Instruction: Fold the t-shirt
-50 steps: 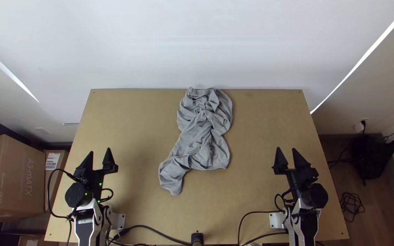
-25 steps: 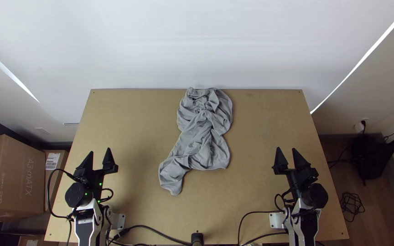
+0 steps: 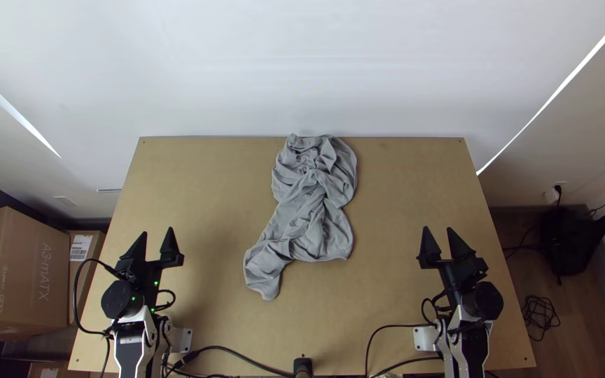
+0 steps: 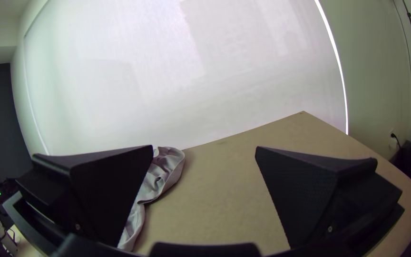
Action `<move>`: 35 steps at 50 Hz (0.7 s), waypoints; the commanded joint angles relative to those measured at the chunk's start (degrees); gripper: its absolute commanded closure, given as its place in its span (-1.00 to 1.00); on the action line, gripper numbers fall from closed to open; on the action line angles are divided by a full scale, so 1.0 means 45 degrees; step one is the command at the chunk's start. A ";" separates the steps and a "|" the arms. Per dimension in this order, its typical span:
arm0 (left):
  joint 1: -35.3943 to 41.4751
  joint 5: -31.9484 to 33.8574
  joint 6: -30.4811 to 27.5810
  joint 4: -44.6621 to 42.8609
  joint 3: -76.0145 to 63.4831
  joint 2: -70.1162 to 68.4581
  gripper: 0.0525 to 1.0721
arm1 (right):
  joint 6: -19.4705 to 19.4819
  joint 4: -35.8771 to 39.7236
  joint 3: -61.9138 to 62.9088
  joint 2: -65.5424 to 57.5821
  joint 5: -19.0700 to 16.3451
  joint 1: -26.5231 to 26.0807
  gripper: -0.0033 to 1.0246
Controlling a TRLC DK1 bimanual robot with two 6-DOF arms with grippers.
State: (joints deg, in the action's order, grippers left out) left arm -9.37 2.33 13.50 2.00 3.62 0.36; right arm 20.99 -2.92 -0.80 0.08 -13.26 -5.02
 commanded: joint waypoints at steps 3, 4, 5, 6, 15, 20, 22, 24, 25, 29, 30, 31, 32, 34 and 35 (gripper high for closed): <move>-0.0106 -0.0009 0.0165 0.0102 -0.0433 -0.0100 -0.91 | 0.0179 0.0121 0.0138 0.0042 0.0075 0.0412 -0.93; -0.0087 -0.0009 0.0145 0.0181 -0.0413 -0.0100 -0.91 | 0.0159 0.0121 0.0138 0.0042 0.0094 0.0431 -0.93; -0.0048 -0.0009 0.0126 0.0337 -0.0355 -0.0100 -0.91 | 0.0159 0.0102 0.0138 0.0042 0.0114 0.0412 -0.93; -0.0048 -0.0009 0.0087 0.0513 -0.0316 -0.0100 -0.91 | 0.0159 0.0102 0.0138 0.0042 0.0114 0.0333 -0.93; -0.0595 0.0069 -0.1066 0.0981 -0.0120 -0.0100 -0.91 | 0.0139 -0.0035 -0.0233 0.0061 0.0290 0.0236 -0.93; -0.1454 0.0166 -0.1398 0.0591 0.0114 -0.0080 -0.91 | -0.0056 -0.0270 -0.0428 0.0042 0.0426 0.0021 -0.93; -0.1591 0.0186 -0.1476 0.0474 0.0290 -0.0080 -0.91 | -0.0310 -0.0484 -0.0506 0.0042 0.0426 -0.0057 -0.93; -0.1571 0.0244 -0.1495 0.0415 0.0485 -0.0061 -0.91 | -0.0564 -0.0523 -0.0721 0.0022 0.0426 -0.0077 -0.93; -0.1571 0.0284 -0.1495 0.0395 0.0622 -0.0022 -0.91 | -0.0720 -0.0602 -0.0819 0.0022 0.0426 -0.0057 -0.93; -0.1571 0.0596 -0.1359 0.0259 0.1286 0.0350 -0.91 | -0.1091 -0.0777 -0.1366 -0.0017 0.0407 -0.0038 -0.93; -0.1552 0.0616 -0.1339 0.0200 0.1481 0.0525 -0.91 | -0.1208 -0.0895 -0.1502 -0.0076 0.0407 -0.0038 -0.93; -0.1532 0.0616 -0.1300 0.0161 0.1657 0.0701 -0.91 | -0.1267 -0.1012 -0.1600 -0.0134 0.0407 -0.0018 -0.93; -0.1512 0.0635 -0.1202 0.0142 0.1891 0.0935 -0.91 | -0.1345 -0.1109 -0.1776 -0.0193 0.0387 0.0001 -0.93; -0.1415 0.0752 -0.1144 0.0122 0.2341 0.1443 -0.91 | -0.1560 -0.1441 -0.2088 -0.0408 0.0387 0.0080 -0.93; -0.1395 0.0869 -0.1124 0.0122 0.2575 0.1775 -0.91 | -0.1638 -0.1598 -0.2206 -0.0525 0.0387 0.0138 -0.93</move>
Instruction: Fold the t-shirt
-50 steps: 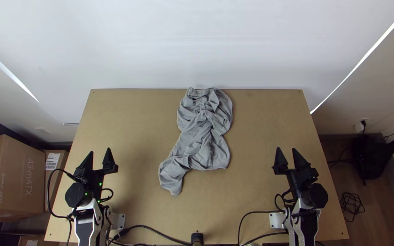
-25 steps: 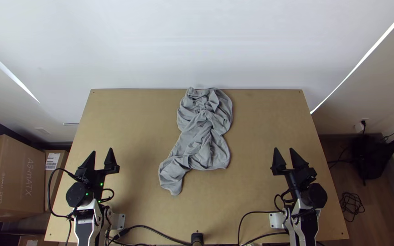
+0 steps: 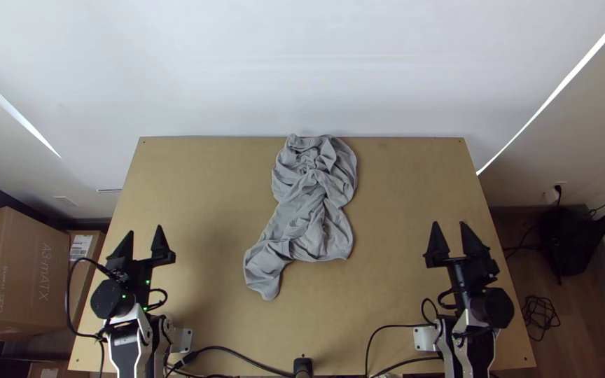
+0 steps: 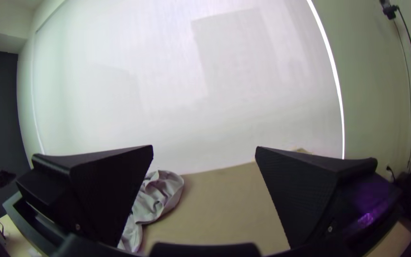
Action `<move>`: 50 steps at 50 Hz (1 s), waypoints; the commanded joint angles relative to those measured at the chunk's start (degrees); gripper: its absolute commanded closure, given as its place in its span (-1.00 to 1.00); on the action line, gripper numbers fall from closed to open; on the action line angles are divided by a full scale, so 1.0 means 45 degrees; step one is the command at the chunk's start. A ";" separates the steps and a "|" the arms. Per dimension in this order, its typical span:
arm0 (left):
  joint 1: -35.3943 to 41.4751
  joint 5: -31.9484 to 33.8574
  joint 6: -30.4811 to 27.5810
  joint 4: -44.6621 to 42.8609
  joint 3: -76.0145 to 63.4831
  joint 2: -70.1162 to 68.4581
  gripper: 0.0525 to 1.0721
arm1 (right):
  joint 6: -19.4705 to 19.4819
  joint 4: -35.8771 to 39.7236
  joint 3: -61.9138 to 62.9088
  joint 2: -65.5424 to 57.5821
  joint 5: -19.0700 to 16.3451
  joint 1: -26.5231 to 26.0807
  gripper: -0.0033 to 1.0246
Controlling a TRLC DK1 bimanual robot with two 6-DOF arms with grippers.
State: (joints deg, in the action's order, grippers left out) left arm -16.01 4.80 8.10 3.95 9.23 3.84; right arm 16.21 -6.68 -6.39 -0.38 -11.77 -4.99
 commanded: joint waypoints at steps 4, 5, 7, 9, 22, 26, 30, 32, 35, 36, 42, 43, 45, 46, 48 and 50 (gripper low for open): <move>0.0179 0.0555 0.0193 -0.0310 0.2342 0.2214 -0.91 | -0.0867 -0.1251 -0.1763 -0.1458 0.0057 0.0407 -0.93; 0.0198 0.0653 0.0193 -0.0310 0.2596 0.2487 -0.91 | -0.0926 -0.1290 -0.2134 -0.1927 0.0057 0.0426 -0.93; 0.0198 0.0711 0.0212 -0.0310 0.3104 0.3015 -0.91 | -0.1102 -0.1329 -0.2818 -0.2825 0.0037 0.0465 -0.93; 0.0238 0.0828 0.0310 -0.0310 0.3651 0.3503 -0.91 | -0.1102 -0.1309 -0.3618 -0.3743 0.0037 0.0543 -0.93; 0.0999 0.1024 0.0544 0.0823 0.7479 0.6042 -0.91 | -0.1980 -0.0372 -0.8696 -0.8411 -0.0021 0.1911 -0.93; 0.1077 0.1024 0.0740 0.1819 0.8905 0.6901 -0.91 | -0.2508 0.0156 -1.0142 -0.9622 -0.0021 0.2692 -0.93; 0.1097 0.1024 0.0954 0.2776 1.0116 0.7585 -0.92 | -0.2957 0.0566 -1.1236 -1.0520 -0.0021 0.3473 -0.93; 0.1097 0.1004 0.1013 0.3108 1.0585 0.7819 -0.91 | -0.3133 0.0624 -1.1646 -1.0911 -0.0021 0.3922 -0.93; 0.0960 0.1004 0.1091 0.3557 1.1131 0.8054 -0.91 | -0.3445 0.0898 -1.2232 -1.1458 -0.0002 0.4743 -0.93; 0.0960 0.0985 0.1111 0.3733 1.1288 0.8093 -0.91 | -0.3562 0.0996 -1.2407 -1.1595 0.0018 0.5016 -0.93; 0.0706 0.0828 0.1130 0.4573 1.1971 0.8288 -0.91 | -0.4402 0.1777 -1.3189 -1.2513 0.0135 0.7028 -0.93; 0.0667 0.0809 0.1150 0.4709 1.2049 0.8288 -0.91 | -0.4500 0.1874 -1.3228 -1.2630 0.0135 0.7321 -0.93; 0.0570 0.0809 0.1189 0.5002 1.2147 0.8288 -0.91 | -0.4852 0.2031 -1.3286 -1.2845 0.0135 0.7907 -0.93; 0.0550 0.0809 0.1208 0.5178 1.2225 0.8288 -0.91 | -0.5027 0.2031 -1.3286 -1.2962 0.0155 0.8161 -0.93; 0.0491 0.0809 0.1306 0.5471 1.2342 0.8269 -0.91 | -0.5301 0.2050 -1.3286 -1.3196 0.0213 0.8649 -0.93; 0.0472 0.0789 0.1443 0.5764 1.2479 0.8249 -0.91 | -0.5477 0.2050 -1.3306 -1.3431 0.0233 0.9079 -0.93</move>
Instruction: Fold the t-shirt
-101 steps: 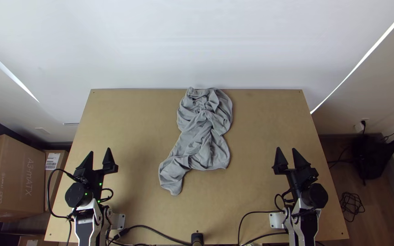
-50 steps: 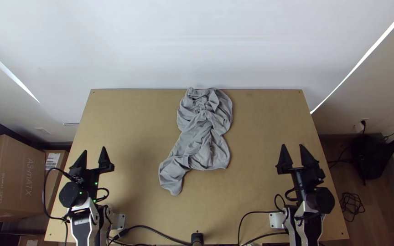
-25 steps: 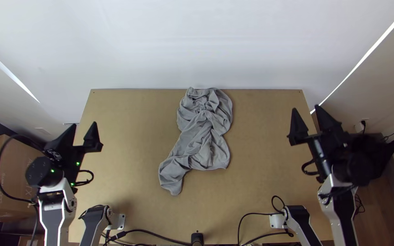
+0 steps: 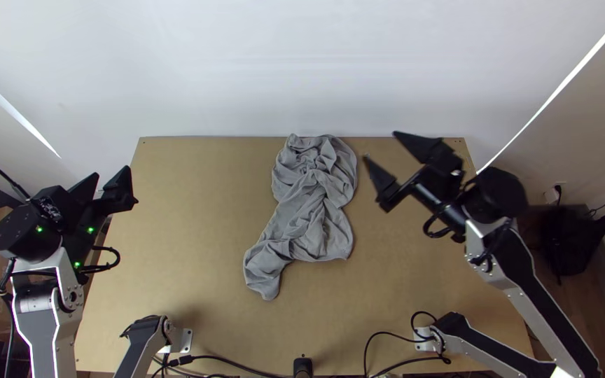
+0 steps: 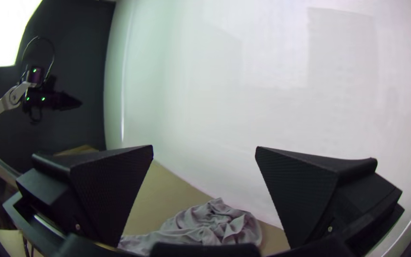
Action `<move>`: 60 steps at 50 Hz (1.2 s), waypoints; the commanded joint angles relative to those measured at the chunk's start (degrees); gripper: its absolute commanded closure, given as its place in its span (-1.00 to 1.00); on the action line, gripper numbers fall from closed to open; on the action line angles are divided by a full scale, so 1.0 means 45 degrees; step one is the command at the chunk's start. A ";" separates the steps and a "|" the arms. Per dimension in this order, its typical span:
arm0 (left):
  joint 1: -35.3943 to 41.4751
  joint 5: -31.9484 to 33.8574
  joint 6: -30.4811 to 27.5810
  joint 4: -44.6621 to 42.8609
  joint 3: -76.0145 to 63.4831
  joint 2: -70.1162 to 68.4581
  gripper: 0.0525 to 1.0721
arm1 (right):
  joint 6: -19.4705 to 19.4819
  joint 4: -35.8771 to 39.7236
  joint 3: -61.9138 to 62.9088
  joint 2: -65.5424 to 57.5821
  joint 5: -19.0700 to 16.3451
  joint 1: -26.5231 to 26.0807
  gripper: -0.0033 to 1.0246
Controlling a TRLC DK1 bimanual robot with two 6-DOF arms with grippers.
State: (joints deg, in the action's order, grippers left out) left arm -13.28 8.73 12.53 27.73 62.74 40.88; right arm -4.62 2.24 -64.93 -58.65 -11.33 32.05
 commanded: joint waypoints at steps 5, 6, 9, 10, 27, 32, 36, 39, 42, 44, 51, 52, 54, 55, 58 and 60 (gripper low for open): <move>-0.0311 -0.0085 0.0808 0.1104 0.0823 0.0016 -0.91 | -0.1180 0.0049 -0.0396 -0.1243 0.0702 0.1959 -0.93; -0.0350 -0.0065 0.0867 0.1241 0.0862 -0.0003 -0.91 | -0.1180 0.0108 -0.0455 -0.1439 0.0839 0.2213 -0.93; -0.0350 -0.0085 0.1101 0.1515 0.0882 -0.0003 -0.91 | -0.1199 0.0244 -0.0474 -0.1868 0.0936 0.2838 -0.93; -0.0350 -0.0065 0.1218 0.1632 0.0882 0.0016 -0.91 | -0.1199 0.0244 -0.0455 -0.2025 0.0995 0.3053 -0.93; -0.0624 0.0071 0.1550 0.3292 0.0804 0.0290 -0.91 | -0.0223 0.3311 -0.2291 -0.5286 0.1034 0.5865 -0.93; -0.0643 0.0149 0.1375 0.3507 0.0765 0.0387 -0.91 | 0.0539 0.3838 -0.2838 -0.6009 0.1014 0.6334 -0.93; -0.0663 0.0169 0.1375 0.3624 0.0745 0.0466 -0.91 | 0.0969 0.3955 -0.3013 -0.6380 0.1014 0.6705 -0.93; -0.0682 0.0169 0.1394 0.3643 0.0745 0.0524 -0.91 | 0.1359 0.4287 -0.3287 -0.6732 0.0995 0.7076 -0.93; -0.0702 0.0188 0.1433 0.3702 0.0726 0.0544 -0.91 | 0.1887 0.4717 -0.3560 -0.7103 0.0780 0.7350 -0.93; -0.0702 0.0188 0.1492 0.3722 0.0706 0.0563 -0.91 | 0.2414 0.4912 -0.3677 -0.7318 0.0507 0.7447 -0.93; -0.0721 0.0579 0.1511 0.3995 0.0608 0.0680 -0.91 | 0.3762 0.4873 -0.3814 -0.8177 0.0214 0.7858 -0.93; -0.0741 0.0599 0.1511 0.4034 0.0608 0.0680 -0.91 | 0.3898 0.4873 -0.3834 -0.8314 0.0214 0.7955 -0.93; -0.0799 0.0638 0.1511 0.4054 0.0589 0.0680 -0.91 | 0.4074 0.4854 -0.3873 -0.8587 0.0214 0.8072 -0.93; -0.0858 0.0638 0.1511 0.4054 0.0569 0.0661 -0.91 | 0.4074 0.4756 -0.3873 -0.8724 0.0214 0.8170 -0.93; -0.1053 0.0677 0.1414 0.4054 0.0530 0.0661 -0.91 | 0.4055 0.4561 -0.3814 -0.9095 0.0214 0.8346 -0.93; -0.1112 0.0677 0.1375 0.4054 0.0491 0.0680 -0.91 | 0.3957 0.4444 -0.3795 -0.9349 0.0214 0.8443 -0.93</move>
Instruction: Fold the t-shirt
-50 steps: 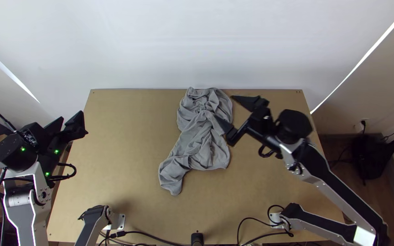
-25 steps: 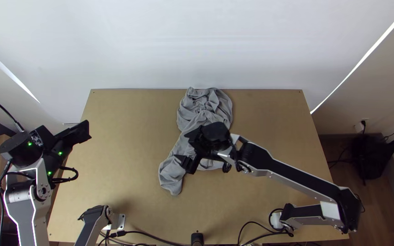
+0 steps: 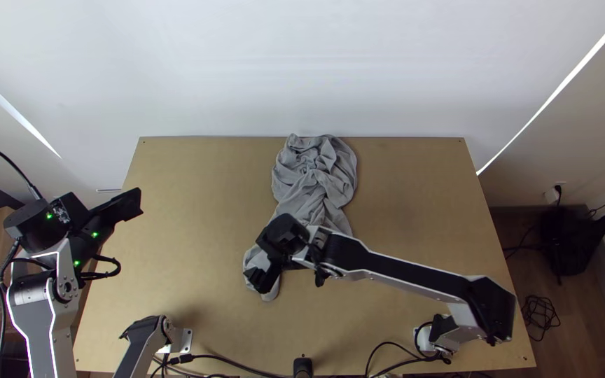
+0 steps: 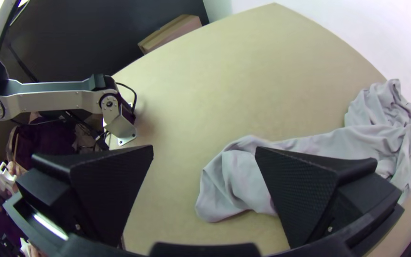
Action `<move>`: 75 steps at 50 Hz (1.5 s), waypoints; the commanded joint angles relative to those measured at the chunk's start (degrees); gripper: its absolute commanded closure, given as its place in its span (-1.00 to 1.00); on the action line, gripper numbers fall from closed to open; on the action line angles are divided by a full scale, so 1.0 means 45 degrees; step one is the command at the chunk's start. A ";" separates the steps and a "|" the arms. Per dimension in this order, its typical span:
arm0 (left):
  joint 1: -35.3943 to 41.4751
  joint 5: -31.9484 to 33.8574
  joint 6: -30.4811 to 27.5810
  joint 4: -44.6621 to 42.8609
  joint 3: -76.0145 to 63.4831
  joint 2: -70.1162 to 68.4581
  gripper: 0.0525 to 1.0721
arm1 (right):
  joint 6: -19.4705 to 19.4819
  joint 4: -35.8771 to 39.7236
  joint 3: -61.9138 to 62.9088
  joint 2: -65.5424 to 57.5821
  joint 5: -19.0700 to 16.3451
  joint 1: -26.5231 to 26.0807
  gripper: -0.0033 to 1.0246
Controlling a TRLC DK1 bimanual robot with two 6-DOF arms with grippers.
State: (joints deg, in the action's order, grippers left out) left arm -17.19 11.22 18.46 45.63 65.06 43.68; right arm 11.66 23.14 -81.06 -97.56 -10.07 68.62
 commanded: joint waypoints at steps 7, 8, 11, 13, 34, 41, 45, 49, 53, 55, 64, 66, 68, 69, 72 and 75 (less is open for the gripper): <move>-0.0418 0.0143 0.0019 0.0056 -0.0063 0.0098 -0.91 | 0.0182 -0.0727 -0.0112 -0.1504 -0.0068 0.0493 -0.92; -0.0418 0.0143 0.0019 0.0037 -0.0082 0.0117 -0.91 | 0.0182 -0.0708 -0.0093 -0.1582 -0.0088 0.0513 -0.92; -0.0438 0.0143 0.0019 -0.0042 -0.0141 0.0137 -0.91 | -0.0033 -0.0766 0.0024 -0.1777 -0.0088 0.0571 -0.85; -0.0457 0.0143 0.0019 -0.0081 -0.0121 0.0176 -0.91 | -0.0033 -0.0981 0.0102 -0.1895 -0.0088 0.0571 -0.75; -0.0516 0.0143 -0.0117 -0.0217 -0.0180 0.0352 -0.91 | 0.0045 -0.1938 0.1274 -0.2969 -0.0068 0.0239 -0.59; -0.0516 0.0143 -0.0196 -0.0256 -0.0160 0.0488 -0.91 | 0.0221 -0.3110 0.2016 -0.2910 -0.0068 -0.0034 0.30; -0.0516 0.0143 -0.0254 -0.0256 -0.0180 0.0527 -0.91 | 0.0319 -0.3735 0.2524 -0.2578 -0.0009 -0.0132 0.95; -0.0496 0.0143 -0.0371 -0.0295 -0.0219 0.0567 -0.91 | 0.0397 -0.3989 0.3110 -0.2012 0.0030 -0.0307 0.95; -0.0496 0.0182 -0.0410 -0.0471 -0.0317 0.0606 -0.91 | 0.0710 -0.3989 0.3481 -0.1328 0.0069 -0.0659 0.95; -0.0418 0.0201 -0.0449 -0.0627 -0.0375 0.0664 -0.91 | 0.0866 -0.3989 0.3716 -0.0918 0.0186 -0.0893 0.95; 0.0383 0.0201 -0.0547 -0.1233 -0.0590 0.1211 -0.91 | 0.1159 -0.4008 0.5200 0.1250 0.0440 -0.2300 0.95; 0.0656 0.0201 -0.0547 -0.1409 -0.0649 0.1387 -0.91 | 0.1178 -0.4008 0.5571 0.1758 0.0479 -0.2593 0.95; 0.0871 0.0201 -0.0528 -0.1663 -0.0668 0.1563 -0.91 | 0.1178 -0.4008 0.5903 0.2285 0.0518 -0.2925 0.95; 0.1027 0.0201 -0.0528 -0.1780 -0.0668 0.1660 -0.91 | 0.1178 -0.4008 0.6059 0.2519 0.0518 -0.3100 0.95; 0.1633 0.0201 -0.0528 -0.2131 -0.0649 0.1973 -0.91 | 0.1276 -0.4008 0.6450 0.3223 0.0518 -0.3569 0.95; 0.2258 0.0104 -0.0508 -0.2561 -0.0551 0.2363 -0.91 | 0.1413 -0.3989 0.6880 0.3984 0.0518 -0.4057 0.95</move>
State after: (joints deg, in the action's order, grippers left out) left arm -10.50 11.42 16.49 36.88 62.96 52.07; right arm 16.34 5.37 -53.71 -84.88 -8.32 52.84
